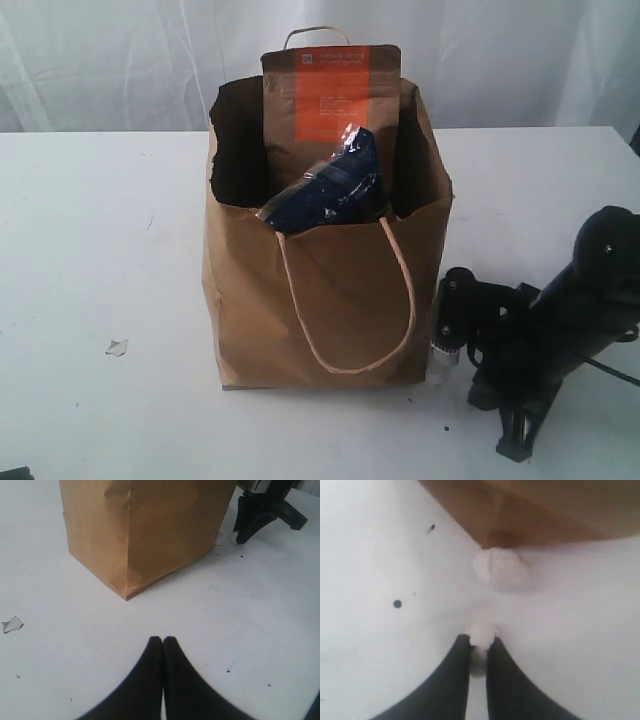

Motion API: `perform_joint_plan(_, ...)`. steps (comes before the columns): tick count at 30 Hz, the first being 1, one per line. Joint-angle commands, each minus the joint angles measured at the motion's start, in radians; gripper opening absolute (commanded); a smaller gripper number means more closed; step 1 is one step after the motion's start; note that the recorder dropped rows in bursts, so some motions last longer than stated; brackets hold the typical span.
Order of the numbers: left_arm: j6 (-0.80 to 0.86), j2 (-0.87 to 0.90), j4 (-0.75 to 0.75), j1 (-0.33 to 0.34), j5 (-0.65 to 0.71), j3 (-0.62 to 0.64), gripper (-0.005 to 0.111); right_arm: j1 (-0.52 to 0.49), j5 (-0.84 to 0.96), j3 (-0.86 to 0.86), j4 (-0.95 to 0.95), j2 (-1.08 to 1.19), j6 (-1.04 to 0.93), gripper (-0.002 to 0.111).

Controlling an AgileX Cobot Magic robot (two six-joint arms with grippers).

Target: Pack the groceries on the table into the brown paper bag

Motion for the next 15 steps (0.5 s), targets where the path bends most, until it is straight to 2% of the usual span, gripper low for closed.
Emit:
perform_joint_plan(1, 0.000, -0.005, -0.007, 0.000, 0.005, 0.003, 0.000, -0.032, -0.044, 0.068, 0.005, -0.063, 0.012, 0.000)
perform_joint_plan(5, 0.000, -0.005, -0.007, 0.000, 0.005, 0.003, 0.000, -0.046, -0.083, 0.102, 0.010, -0.134, 0.104, 0.000)
perform_joint_plan(12, 0.000, -0.005, -0.007, 0.000, 0.005, 0.003, 0.000, -0.046, -0.089, 0.111, 0.010, -0.309, 0.451, 0.000)
perform_joint_plan(15, 0.000, -0.005, -0.007, 0.000, 0.005, 0.003, 0.000, -0.046, -0.084, 0.109, 0.007, -0.385, 0.524, 0.000)
